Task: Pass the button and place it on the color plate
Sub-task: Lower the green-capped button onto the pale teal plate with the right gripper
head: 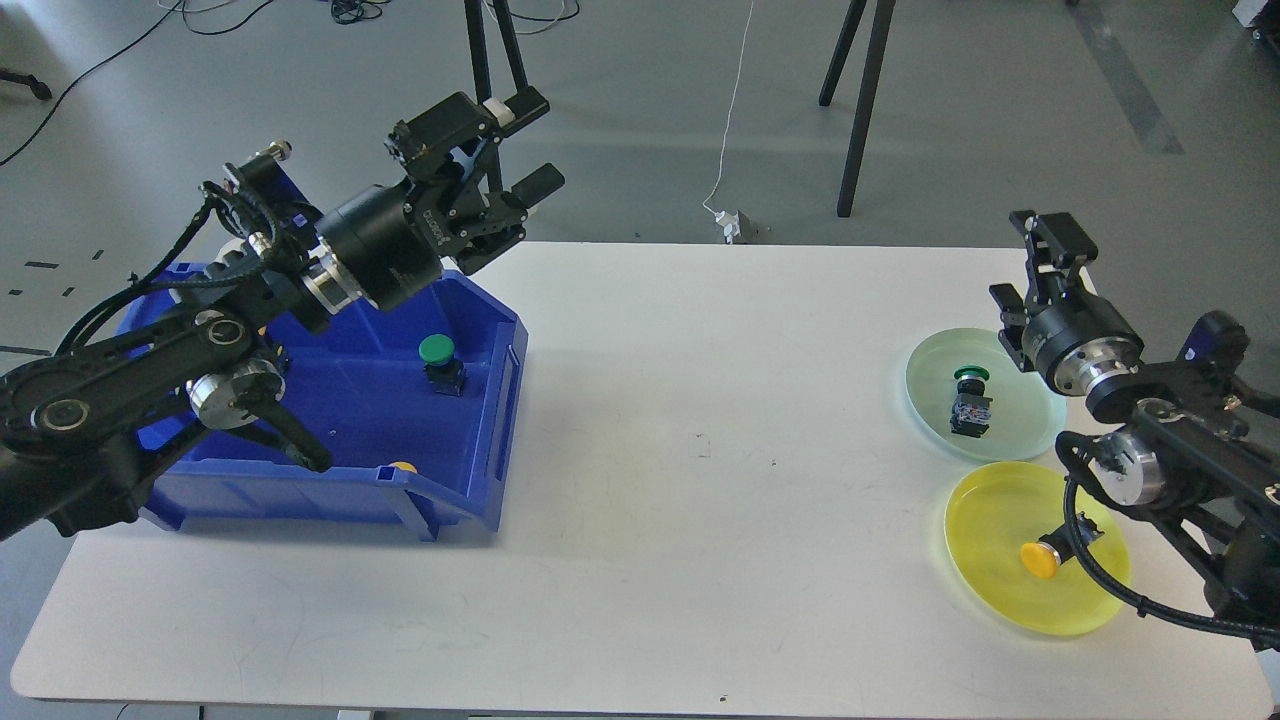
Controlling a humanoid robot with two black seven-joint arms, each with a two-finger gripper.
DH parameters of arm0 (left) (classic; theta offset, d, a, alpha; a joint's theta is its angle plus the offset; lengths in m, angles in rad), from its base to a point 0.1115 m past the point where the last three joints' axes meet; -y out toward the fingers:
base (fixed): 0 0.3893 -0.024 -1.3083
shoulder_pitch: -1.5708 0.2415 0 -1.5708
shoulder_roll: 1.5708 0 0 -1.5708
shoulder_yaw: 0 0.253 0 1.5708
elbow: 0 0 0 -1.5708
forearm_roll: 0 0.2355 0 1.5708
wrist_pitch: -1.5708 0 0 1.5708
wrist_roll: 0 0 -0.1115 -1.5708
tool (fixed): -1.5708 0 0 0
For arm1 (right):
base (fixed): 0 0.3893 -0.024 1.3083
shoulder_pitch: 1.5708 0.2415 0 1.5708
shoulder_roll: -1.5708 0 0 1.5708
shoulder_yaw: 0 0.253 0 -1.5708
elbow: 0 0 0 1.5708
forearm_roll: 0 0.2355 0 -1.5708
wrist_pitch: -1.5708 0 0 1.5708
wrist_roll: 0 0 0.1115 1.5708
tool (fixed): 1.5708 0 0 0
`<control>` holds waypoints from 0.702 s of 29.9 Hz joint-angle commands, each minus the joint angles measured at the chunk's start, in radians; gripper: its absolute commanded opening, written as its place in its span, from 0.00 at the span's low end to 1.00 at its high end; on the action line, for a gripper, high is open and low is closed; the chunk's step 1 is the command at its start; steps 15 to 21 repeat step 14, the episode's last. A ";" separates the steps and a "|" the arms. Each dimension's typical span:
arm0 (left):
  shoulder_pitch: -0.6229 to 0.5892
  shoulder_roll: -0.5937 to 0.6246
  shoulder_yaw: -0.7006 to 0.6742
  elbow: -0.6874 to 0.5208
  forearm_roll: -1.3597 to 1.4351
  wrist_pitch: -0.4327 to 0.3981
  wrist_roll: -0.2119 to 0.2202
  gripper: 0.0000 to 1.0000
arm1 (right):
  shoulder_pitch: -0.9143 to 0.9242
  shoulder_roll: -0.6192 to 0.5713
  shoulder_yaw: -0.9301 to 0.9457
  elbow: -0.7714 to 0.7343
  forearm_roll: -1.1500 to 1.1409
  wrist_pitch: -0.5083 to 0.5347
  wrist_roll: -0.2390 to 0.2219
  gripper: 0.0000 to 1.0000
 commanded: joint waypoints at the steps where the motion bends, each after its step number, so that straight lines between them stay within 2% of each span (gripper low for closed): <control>1: 0.002 0.034 -0.034 0.036 -0.177 -0.131 0.000 0.87 | 0.023 0.011 0.106 0.004 0.161 0.316 0.001 0.98; 2: 0.002 0.037 -0.036 0.049 -0.212 -0.179 0.000 0.87 | 0.043 0.011 0.100 -0.014 0.235 0.381 0.001 0.99; 4: 0.011 0.040 -0.036 0.079 -0.269 -0.202 0.000 0.88 | 0.078 0.014 0.072 -0.095 0.383 0.483 -0.002 0.99; 7: 0.039 0.040 -0.043 0.086 -0.278 -0.202 0.000 0.88 | 0.098 0.047 0.035 -0.165 0.436 0.483 -0.002 0.99; 21: 0.042 0.037 -0.059 0.083 -0.277 -0.202 0.000 0.89 | 0.094 0.081 0.070 -0.173 0.444 0.483 0.004 0.99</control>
